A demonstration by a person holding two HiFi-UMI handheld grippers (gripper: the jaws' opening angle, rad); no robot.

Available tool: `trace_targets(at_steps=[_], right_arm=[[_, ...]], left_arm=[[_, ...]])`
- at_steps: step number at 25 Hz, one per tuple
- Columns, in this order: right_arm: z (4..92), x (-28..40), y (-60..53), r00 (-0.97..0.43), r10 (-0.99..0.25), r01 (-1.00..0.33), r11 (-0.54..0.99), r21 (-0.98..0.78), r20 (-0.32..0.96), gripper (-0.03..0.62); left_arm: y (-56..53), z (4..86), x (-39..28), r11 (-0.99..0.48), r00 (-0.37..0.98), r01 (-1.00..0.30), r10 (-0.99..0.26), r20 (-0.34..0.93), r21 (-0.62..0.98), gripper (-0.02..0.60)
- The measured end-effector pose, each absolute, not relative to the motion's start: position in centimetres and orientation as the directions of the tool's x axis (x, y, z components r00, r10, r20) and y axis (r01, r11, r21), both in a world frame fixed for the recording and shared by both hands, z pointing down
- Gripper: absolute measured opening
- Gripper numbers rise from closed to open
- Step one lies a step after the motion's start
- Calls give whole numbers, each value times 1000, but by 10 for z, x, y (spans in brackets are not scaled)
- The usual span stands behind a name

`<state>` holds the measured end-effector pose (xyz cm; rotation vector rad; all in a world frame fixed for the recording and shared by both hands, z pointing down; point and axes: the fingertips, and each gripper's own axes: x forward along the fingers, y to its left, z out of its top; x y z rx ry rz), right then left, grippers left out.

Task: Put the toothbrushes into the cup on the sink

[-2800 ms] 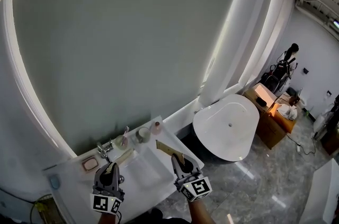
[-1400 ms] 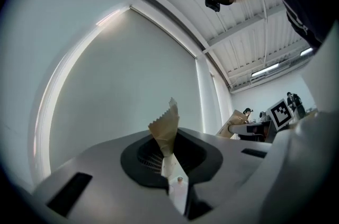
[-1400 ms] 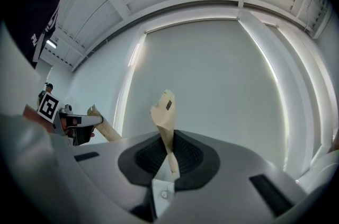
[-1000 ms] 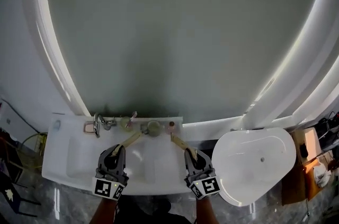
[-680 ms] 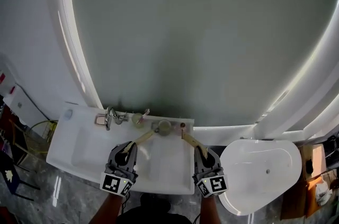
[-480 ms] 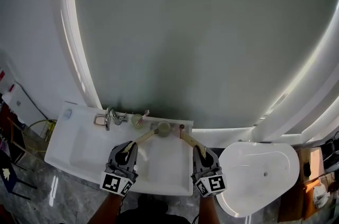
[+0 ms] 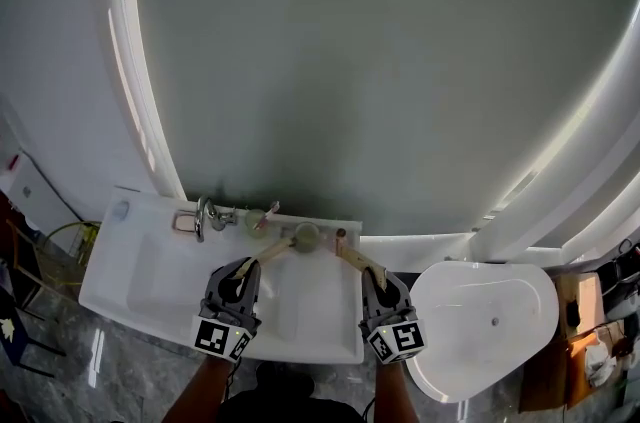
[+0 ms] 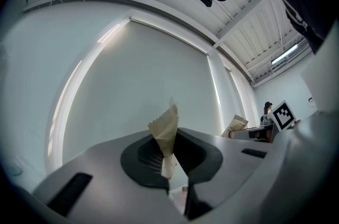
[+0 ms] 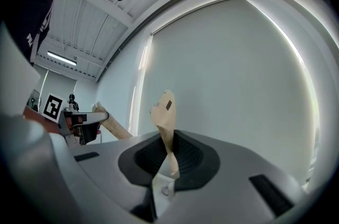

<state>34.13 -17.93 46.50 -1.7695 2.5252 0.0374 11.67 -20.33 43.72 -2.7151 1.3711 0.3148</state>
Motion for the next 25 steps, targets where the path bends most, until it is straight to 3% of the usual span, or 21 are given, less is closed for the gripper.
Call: trace_targets(at_steps=[15, 25], right_arm=[[468, 314, -204, -324, -945, -946, 324, 0, -54, 48], [493, 307, -242, -385, -923, -923, 384, 27, -13, 48]], left_arm=[[-234, 446, 94, -607, 588, -794, -778, -221, 27, 44], [-275, 477, 90, -600, 576, -798, -788, -217, 61, 44]])
